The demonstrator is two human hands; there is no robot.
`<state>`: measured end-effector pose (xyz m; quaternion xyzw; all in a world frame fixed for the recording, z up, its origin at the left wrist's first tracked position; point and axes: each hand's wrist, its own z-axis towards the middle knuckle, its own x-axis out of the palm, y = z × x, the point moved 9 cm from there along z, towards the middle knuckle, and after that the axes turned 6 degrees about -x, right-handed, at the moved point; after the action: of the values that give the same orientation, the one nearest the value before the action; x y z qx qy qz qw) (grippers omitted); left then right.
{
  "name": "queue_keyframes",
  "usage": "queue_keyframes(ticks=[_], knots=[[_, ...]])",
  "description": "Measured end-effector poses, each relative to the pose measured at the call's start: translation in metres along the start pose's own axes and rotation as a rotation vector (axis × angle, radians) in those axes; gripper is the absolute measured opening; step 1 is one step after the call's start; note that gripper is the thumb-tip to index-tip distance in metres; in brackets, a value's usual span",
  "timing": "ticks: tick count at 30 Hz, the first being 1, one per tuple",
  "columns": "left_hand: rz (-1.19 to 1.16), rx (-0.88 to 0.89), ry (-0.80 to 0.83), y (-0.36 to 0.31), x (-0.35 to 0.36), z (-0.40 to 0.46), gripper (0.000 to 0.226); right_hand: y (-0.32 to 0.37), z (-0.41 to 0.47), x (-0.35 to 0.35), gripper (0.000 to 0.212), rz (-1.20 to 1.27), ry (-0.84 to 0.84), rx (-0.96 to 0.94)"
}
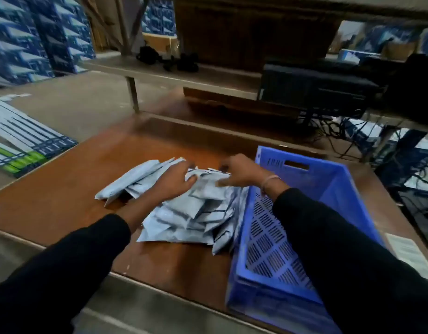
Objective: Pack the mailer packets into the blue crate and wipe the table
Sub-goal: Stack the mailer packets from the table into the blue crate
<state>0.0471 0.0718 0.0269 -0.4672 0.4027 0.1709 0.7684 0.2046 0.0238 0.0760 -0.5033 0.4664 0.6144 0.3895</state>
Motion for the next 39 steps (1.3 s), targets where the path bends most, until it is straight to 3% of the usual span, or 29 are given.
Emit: queue_keyframes(ticks=[2, 4, 10, 15, 18, 20, 24, 26, 29, 31, 35, 39], knots=[[-0.014, 0.041, 0.031, 0.013, 0.003, -0.001, 0.043, 0.016, 0.009, 0.032, 0.076, -0.176, 0.225, -0.006], [-0.007, 0.03, 0.087, 0.028, 0.011, -0.002, 0.044, 0.025, 0.011, 0.053, 0.069, -0.333, 0.28, 0.004], [-0.029, 0.164, 0.243, 0.027, 0.016, 0.021, 0.061, 0.023, 0.024, 0.041, 0.02, -0.359, 0.097, 0.054], [-0.175, 0.293, 0.347, -0.005, 0.026, 0.043, 0.076, 0.008, 0.013, -0.026, 0.03, -0.142, -0.107, 0.057], [-0.418, 0.241, 0.372, -0.03, 0.033, 0.053, 0.057, 0.005, 0.002, -0.076, 0.032, -0.029, -0.217, 0.017], [-0.574, 0.186, 0.323, -0.039, 0.03, 0.063, 0.036, -0.006, -0.001, -0.105, 0.029, 0.061, -0.331, 0.066], [-0.754, 0.092, 0.103, -0.027, 0.003, 0.082, 0.03, -0.064, -0.017, -0.121, 0.034, 0.204, -0.653, 0.386], [-0.815, 0.048, 0.065, -0.014, -0.008, 0.087, 0.029, -0.075, -0.015, -0.091, 0.031, 0.292, -0.556, 0.52], [-0.876, -0.027, 0.091, 0.005, -0.01, 0.09, 0.029, -0.068, -0.004, -0.017, 0.021, 0.326, -0.174, 0.627], [-0.858, -0.078, 0.119, 0.017, -0.005, 0.092, 0.028, -0.061, 0.001, 0.023, 0.02, 0.285, -0.005, 0.683], [-0.787, -0.168, 0.29, 0.036, 0.016, 0.088, 0.04, -0.054, 0.02, 0.05, 0.023, 0.077, 0.115, 0.701], [-0.754, -0.198, 0.347, 0.047, 0.026, 0.083, 0.044, -0.055, 0.027, 0.065, 0.016, 0.079, 0.188, 0.728]])
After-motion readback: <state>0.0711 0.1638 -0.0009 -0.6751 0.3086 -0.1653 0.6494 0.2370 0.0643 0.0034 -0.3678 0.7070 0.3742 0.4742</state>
